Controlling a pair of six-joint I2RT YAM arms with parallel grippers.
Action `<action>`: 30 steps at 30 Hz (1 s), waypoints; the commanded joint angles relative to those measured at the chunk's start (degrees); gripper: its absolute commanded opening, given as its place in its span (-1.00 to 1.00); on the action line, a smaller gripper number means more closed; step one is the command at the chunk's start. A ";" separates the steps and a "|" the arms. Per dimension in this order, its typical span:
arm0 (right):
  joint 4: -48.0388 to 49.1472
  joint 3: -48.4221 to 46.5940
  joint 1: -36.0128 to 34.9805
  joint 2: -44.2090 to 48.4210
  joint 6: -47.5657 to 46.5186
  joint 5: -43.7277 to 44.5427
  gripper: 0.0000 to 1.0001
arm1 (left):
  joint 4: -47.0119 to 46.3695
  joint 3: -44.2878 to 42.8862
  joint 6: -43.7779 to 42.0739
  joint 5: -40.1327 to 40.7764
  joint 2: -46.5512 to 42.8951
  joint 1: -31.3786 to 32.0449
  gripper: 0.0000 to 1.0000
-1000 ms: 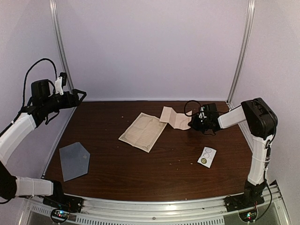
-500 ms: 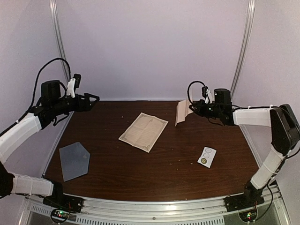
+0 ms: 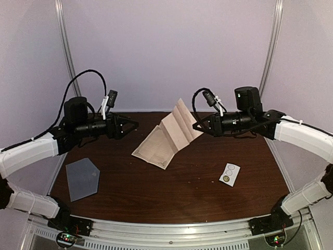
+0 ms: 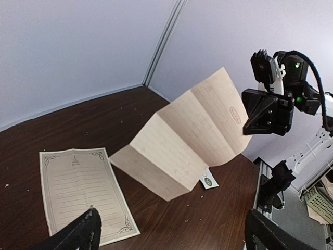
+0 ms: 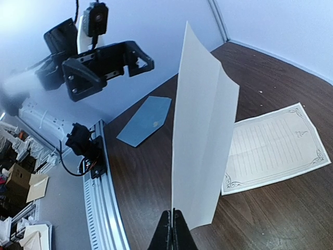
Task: Place the letter into the envelope and seal it
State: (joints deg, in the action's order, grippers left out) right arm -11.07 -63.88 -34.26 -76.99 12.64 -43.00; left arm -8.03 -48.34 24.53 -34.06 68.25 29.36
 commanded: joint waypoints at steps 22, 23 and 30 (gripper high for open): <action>6.16 -0.42 -2.55 8.88 -1.00 -14.76 -1.00 | -14.14 -4.57 5.28 -21.31 4.73 7.75 0.88; 6.27 -0.31 -2.51 8.88 -0.96 -14.34 -1.00 | -14.40 -4.57 5.47 -20.82 4.89 7.85 0.78; 6.51 0.13 -2.49 8.61 -1.44 -12.80 -1.00 | -14.43 -4.30 6.19 -16.20 5.38 7.89 -0.56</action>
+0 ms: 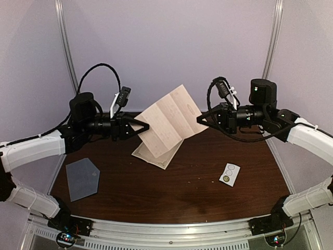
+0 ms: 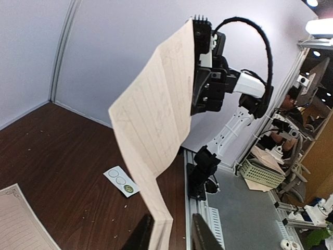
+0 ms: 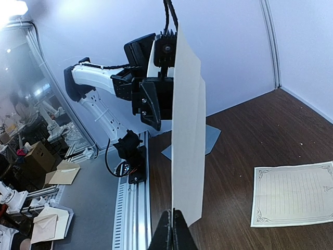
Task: Place the letter into the envelope and seal it
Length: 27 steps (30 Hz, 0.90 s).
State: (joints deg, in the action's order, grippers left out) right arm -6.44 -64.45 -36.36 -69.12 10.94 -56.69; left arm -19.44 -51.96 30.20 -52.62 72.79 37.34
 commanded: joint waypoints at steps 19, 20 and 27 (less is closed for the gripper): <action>9.51 3.46 3.56 5.61 6.78 21.27 0.88 | 17.78 -9.01 -19.70 -4.06 -0.12 0.01 -1.00; 10.30 3.79 3.88 5.72 7.66 22.47 0.90 | 18.92 -9.63 -20.65 -4.41 -0.26 0.01 -1.00; 10.03 3.55 8.35 1.61 13.28 27.85 0.96 | 24.47 -12.13 -23.51 -6.04 -1.16 0.74 -1.00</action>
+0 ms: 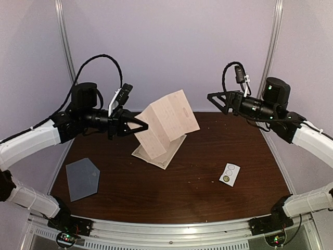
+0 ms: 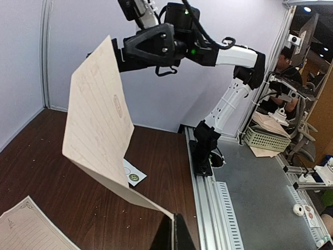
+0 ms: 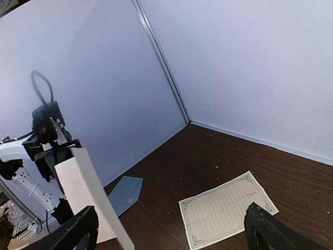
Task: Place the letter into the envelope and seal it
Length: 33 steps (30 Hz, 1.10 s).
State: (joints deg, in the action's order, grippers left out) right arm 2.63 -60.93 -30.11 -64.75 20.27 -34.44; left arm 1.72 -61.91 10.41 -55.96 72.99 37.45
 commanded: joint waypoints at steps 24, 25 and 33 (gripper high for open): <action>-0.75 -5.28 -11.25 -13.41 -1.92 -13.78 1.00 | 6.45 -8.31 -6.73 -6.10 4.53 2.36 -1.00; 1.31 -4.83 -11.52 -12.94 -1.26 -15.22 0.99 | 6.40 -8.31 -6.72 -6.27 4.60 2.36 -1.00; 6.96 -3.45 -12.62 -11.55 1.90 -20.00 0.92 | 6.44 -8.30 -6.81 -7.92 4.88 2.54 -1.00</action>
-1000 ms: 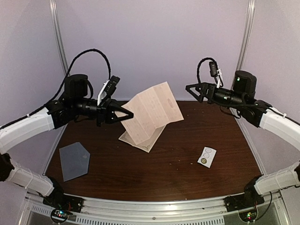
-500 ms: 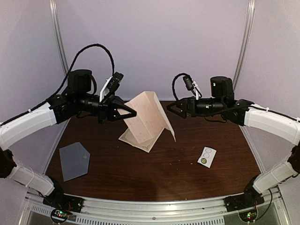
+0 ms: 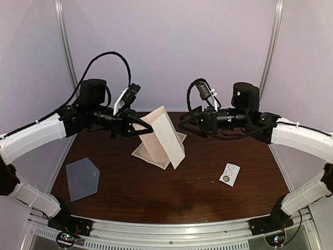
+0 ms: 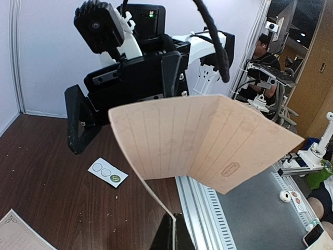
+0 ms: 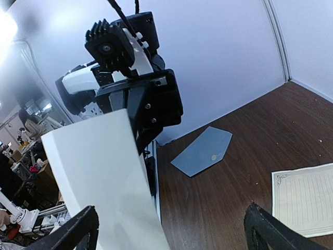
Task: Place the letter into the envelope and seal it
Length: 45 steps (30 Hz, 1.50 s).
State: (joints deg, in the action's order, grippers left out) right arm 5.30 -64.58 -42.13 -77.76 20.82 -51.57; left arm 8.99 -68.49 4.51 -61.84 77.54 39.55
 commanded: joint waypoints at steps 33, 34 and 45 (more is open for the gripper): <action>6.11 -2.84 -4.98 -3.89 -0.51 -8.35 -0.91 | 1.01 -1.91 -2.02 -2.00 0.83 0.96 -1.00; 6.13 -2.68 -4.98 -3.56 -0.51 -8.21 -1.00 | 1.17 -1.91 -2.14 -1.52 0.67 0.97 -1.00; -6.28 -2.74 -3.47 1.30 -7.36 3.35 -1.00 | 10.26 -4.10 -8.04 15.27 -4.02 0.28 0.32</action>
State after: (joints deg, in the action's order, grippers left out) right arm 4.78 -67.02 -46.44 -79.57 17.26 -54.83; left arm 15.22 -70.08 0.05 -56.16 77.36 40.18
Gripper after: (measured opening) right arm 0.004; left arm 0.553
